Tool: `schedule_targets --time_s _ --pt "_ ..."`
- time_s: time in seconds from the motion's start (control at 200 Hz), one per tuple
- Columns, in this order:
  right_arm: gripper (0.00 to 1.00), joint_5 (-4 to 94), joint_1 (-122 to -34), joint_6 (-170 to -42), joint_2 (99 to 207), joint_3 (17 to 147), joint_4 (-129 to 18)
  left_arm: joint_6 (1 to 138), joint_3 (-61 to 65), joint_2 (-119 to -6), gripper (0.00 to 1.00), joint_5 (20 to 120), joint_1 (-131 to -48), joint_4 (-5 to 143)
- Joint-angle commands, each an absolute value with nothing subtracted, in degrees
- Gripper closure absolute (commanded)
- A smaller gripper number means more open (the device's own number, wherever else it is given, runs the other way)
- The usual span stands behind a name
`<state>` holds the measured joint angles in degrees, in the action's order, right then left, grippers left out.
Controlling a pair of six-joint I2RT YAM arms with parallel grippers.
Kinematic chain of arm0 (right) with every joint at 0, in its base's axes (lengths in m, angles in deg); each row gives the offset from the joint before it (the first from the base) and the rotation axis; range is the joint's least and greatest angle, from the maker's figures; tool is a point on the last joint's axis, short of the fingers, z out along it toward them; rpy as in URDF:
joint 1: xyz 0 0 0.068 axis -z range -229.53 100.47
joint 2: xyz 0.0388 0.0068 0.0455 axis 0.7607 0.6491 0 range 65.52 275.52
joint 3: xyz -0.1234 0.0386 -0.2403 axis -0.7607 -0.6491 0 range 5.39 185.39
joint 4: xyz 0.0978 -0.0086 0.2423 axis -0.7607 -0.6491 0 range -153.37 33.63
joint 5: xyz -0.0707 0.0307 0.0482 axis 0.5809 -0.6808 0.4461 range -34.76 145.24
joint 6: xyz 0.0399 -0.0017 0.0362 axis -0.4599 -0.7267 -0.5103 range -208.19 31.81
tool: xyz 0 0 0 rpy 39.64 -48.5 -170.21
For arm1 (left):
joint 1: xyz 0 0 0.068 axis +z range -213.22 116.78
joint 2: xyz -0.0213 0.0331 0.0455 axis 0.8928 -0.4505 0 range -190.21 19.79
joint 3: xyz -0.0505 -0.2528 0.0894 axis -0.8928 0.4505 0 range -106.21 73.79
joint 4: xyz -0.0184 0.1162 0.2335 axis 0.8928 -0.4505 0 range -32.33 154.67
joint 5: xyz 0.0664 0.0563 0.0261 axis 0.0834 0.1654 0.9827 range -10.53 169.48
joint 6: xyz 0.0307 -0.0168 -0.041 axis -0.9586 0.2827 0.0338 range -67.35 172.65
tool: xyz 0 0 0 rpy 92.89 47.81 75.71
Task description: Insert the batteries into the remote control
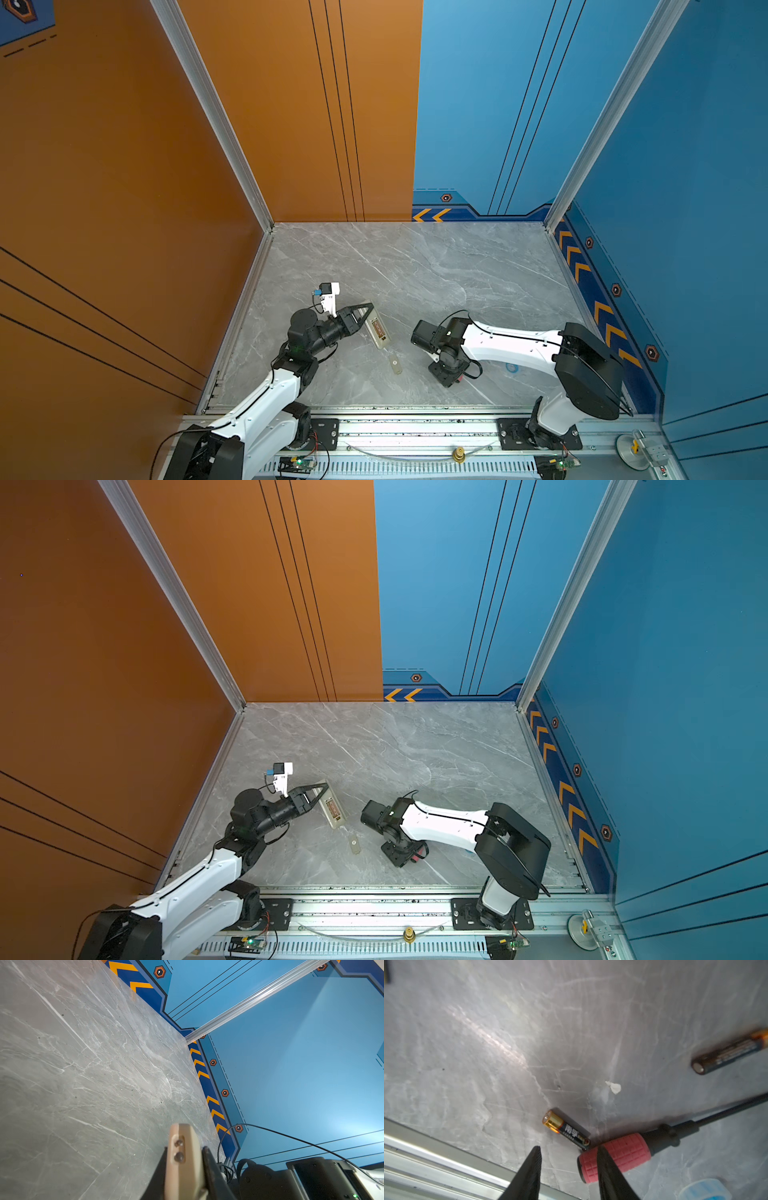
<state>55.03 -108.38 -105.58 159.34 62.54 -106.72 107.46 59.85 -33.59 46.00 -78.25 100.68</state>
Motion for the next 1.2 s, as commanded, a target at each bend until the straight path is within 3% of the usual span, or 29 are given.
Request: schedule_targets --time_s 0.0,0.416,1.191 --pt "0.57 55.8 -108.6 -104.1 160.4 64.5 -105.9 106.3 58.2 -32.6 1.0 45.7 -77.6 99.7" --pt "0.6 55.2 -107.0 -102.2 162.9 64.9 -104.6 106.5 57.9 -32.0 1.0 45.1 -76.8 99.7" --pt "0.83 53.4 -105.4 -101.8 164.2 62.4 -102.7 106.5 57.1 -32.4 1.0 44.1 -75.8 99.7"
